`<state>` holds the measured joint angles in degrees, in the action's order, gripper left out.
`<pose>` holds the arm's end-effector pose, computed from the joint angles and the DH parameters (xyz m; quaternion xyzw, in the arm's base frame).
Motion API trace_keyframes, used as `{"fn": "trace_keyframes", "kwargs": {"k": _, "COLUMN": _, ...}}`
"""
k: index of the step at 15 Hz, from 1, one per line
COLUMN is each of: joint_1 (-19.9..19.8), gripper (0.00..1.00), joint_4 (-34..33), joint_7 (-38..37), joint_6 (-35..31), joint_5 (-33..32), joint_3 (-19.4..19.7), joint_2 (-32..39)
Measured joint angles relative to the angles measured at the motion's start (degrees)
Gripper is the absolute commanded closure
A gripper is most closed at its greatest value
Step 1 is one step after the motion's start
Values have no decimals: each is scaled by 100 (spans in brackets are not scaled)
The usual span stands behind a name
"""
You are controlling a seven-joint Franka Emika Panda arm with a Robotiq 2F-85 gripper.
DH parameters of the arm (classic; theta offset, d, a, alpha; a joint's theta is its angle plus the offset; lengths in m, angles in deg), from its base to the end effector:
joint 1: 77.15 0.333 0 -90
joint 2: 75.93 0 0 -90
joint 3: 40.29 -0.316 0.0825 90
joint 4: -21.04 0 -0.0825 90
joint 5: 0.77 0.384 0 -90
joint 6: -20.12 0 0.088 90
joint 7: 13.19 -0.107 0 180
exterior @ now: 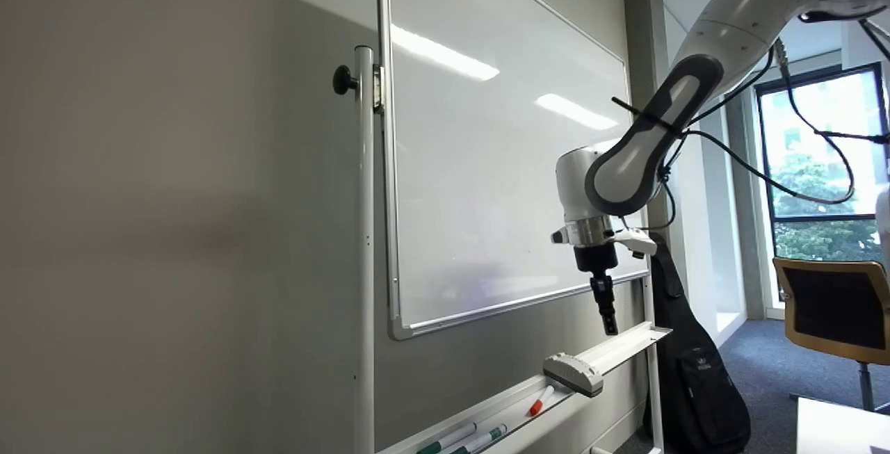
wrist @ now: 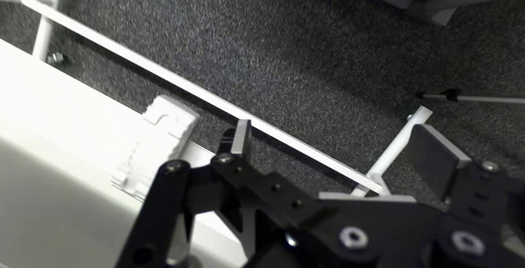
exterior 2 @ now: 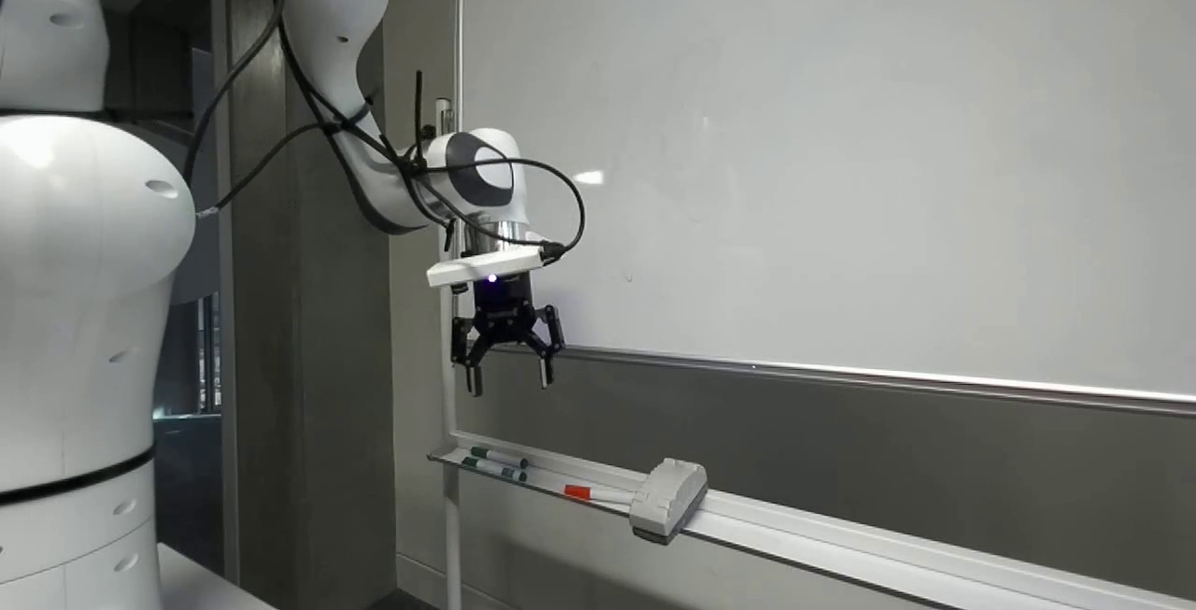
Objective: Move the marker to the right
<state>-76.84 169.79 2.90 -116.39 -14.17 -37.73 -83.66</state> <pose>0.4241 -0.0185 0.2971 0.9748 0.2070 -0.0501 0.0668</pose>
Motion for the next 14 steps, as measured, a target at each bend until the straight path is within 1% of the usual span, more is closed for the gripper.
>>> {"fn": "trace_keyframes", "kwargs": {"k": 3, "joint_1": 155, "gripper": 0, "joint_4": -8, "joint_7": 809, "joint_6": -556, "joint_5": 166, "joint_3": -52, "joint_2": 434}}
{"fn": "trace_keyframes", "kwargs": {"k": 5, "joint_1": 187, "gripper": 0, "joint_4": -20, "joint_7": 1119, "joint_6": -639, "joint_5": 252, "joint_3": -60, "joint_2": 562}}
{"fn": "trace_keyframes", "kwargs": {"k": 10, "joint_1": 187, "gripper": 0, "joint_4": -27, "joint_7": 1179, "joint_6": -642, "joint_5": 253, "joint_3": -61, "joint_2": 570}}
{"fn": "trace_keyframes", "kwargs": {"k": 13, "joint_1": 170, "gripper": 0, "joint_4": -26, "joint_7": 1064, "joint_6": -641, "joint_5": 244, "joint_3": -60, "joint_2": 573}}
{"fn": "trace_keyframes", "kwargs": {"k": 14, "joint_1": 167, "gripper": 0, "joint_4": -27, "joint_7": 987, "joint_6": -640, "joint_5": 342, "joint_3": -60, "joint_2": 584}}
